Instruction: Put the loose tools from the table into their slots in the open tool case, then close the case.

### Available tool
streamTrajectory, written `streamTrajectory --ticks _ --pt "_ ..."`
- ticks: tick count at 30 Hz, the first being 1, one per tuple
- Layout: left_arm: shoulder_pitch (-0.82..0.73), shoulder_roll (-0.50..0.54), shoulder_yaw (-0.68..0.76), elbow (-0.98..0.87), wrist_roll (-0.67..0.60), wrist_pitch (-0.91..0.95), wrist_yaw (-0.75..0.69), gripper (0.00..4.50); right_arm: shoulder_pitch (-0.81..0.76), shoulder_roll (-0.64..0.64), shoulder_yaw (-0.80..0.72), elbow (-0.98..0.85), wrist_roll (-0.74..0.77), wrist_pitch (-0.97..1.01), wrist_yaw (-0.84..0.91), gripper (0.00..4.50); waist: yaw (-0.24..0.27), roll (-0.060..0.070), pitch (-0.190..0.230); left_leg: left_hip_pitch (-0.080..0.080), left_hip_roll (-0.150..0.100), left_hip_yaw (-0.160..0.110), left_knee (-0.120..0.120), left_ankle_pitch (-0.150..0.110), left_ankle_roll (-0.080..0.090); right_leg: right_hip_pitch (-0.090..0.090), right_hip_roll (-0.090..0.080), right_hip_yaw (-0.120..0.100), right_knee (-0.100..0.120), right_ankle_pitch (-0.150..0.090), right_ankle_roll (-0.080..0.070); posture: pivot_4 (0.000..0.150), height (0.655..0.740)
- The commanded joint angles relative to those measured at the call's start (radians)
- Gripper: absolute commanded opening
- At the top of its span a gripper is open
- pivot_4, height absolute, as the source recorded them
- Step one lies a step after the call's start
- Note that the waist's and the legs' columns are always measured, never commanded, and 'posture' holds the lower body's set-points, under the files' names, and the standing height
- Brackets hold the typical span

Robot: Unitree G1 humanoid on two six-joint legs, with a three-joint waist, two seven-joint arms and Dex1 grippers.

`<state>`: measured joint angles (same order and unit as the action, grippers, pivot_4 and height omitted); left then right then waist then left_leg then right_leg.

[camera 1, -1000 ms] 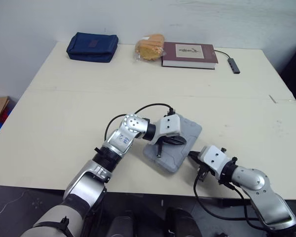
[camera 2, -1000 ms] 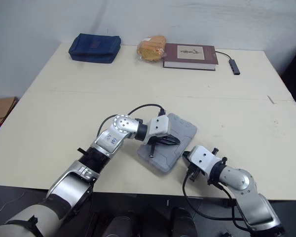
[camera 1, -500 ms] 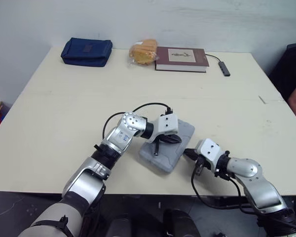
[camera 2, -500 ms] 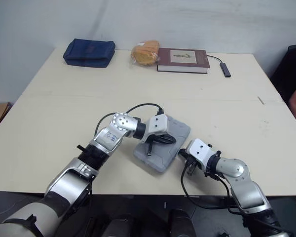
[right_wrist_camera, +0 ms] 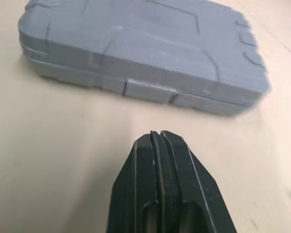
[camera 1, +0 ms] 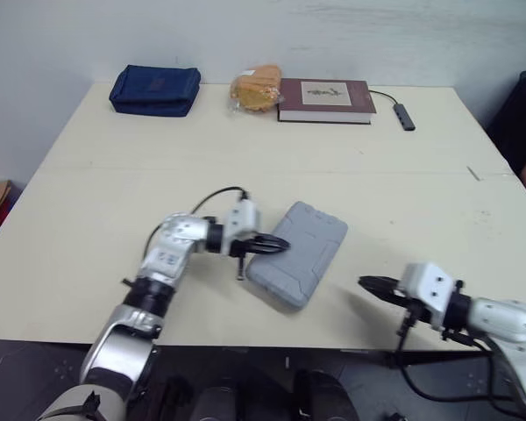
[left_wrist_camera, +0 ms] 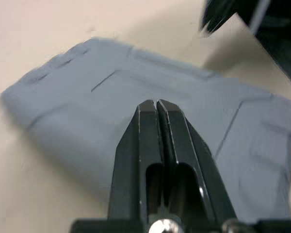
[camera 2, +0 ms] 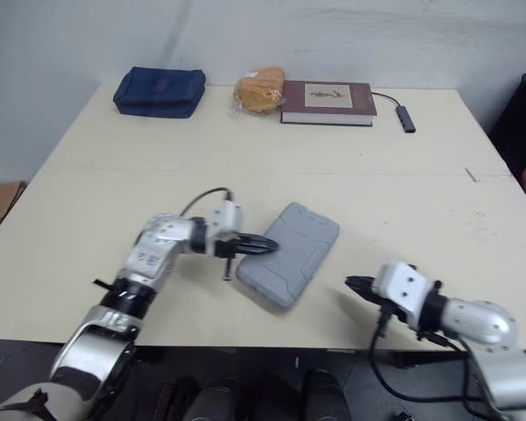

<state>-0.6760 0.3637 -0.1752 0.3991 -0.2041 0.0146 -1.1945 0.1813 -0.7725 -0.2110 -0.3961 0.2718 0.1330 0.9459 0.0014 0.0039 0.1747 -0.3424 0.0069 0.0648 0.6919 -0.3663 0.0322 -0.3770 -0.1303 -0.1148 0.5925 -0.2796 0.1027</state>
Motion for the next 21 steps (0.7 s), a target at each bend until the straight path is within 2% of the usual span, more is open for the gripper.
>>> streamTrajectory --ticks 1,4,5,7,8,12,16,21 --pt "0.063 0.141 0.154 -0.098 -0.075 0.036 0.009 1.77 0.083 -0.054 -0.267 -0.09 0.119 -0.028 0.076 1.59 0.004 -0.001 0.003 -0.001 0.0 0.0 0.0 0.0 0.0 0.0 0.0 0.0 0.0 0.0 0.0 0.15 0.74" --pt "0.119 0.235 0.196 -0.083 -0.045 0.034 0.043 2.9 0.111 -0.064 -0.377 -0.085 0.143 -0.063 0.101 2.85 0.005 0.0 0.004 -0.001 0.0 -0.001 -0.002 0.0 0.0 -0.001 0.0 0.0 -0.001 0.0 0.0 0.15 0.74" --pt "0.142 0.266 0.208 -0.063 -0.011 -0.003 0.08 3.45 0.116 -0.069 -0.413 -0.075 0.157 -0.067 0.112 3.4 0.005 0.0 0.005 -0.001 0.0 -0.001 -0.004 0.0 0.0 -0.001 0.0 0.0 -0.001 0.0 0.0 0.15 0.74" --pt "0.182 0.318 0.241 -0.026 0.005 -0.048 0.1 4.28 0.139 -0.086 -0.471 -0.048 0.155 -0.081 0.146 4.31 0.01 0.001 0.005 -0.001 -0.001 0.0 -0.005 0.0 0.0 -0.001 -0.001 -0.001 -0.001 0.0 0.0 0.15 0.74" --pt "0.198 0.337 0.258 -0.014 0.006 -0.066 0.108 4.4 0.149 -0.092 -0.489 -0.039 0.153 -0.085 0.16 4.42 0.012 0.001 0.005 -0.001 -0.001 0.0 -0.006 0.0 0.001 -0.001 -0.001 0.0 -0.002 0.0 0.0 0.15 0.74" --pt "0.244 0.371 0.305 -0.002 -0.024 -0.064 0.131 4.4 0.186 -0.092 -0.505 -0.018 0.143 -0.116 0.192 4.42 0.026 -0.001 0.007 -0.002 -0.001 -0.001 -0.008 0.0 0.001 -0.002 -0.001 -0.001 -0.003 0.0 0.0 0.15 0.74" --pt "0.322 0.373 0.34 -0.072 -0.032 -0.064 0.168 4.4 0.156 -0.077 -0.448 0.021 0.113 -0.15 0.165 4.42 0.025 -0.001 0.007 -0.01 -0.003 -0.001 -0.008 0.0 0.001 -0.01 -0.003 -0.001 -0.002 0.001 0.001 0.15 0.74" --pt "0.343 0.37 0.345 -0.112 -0.033 -0.058 0.186 4.4 0.128 -0.07 -0.417 0.049 0.099 -0.17 0.142 4.42 0.023 -0.001 0.008 -0.012 -0.004 0.002 -0.008 0.002 0.001 -0.015 -0.002 0.0 0.0 0.001 0.001 0.15 0.74"
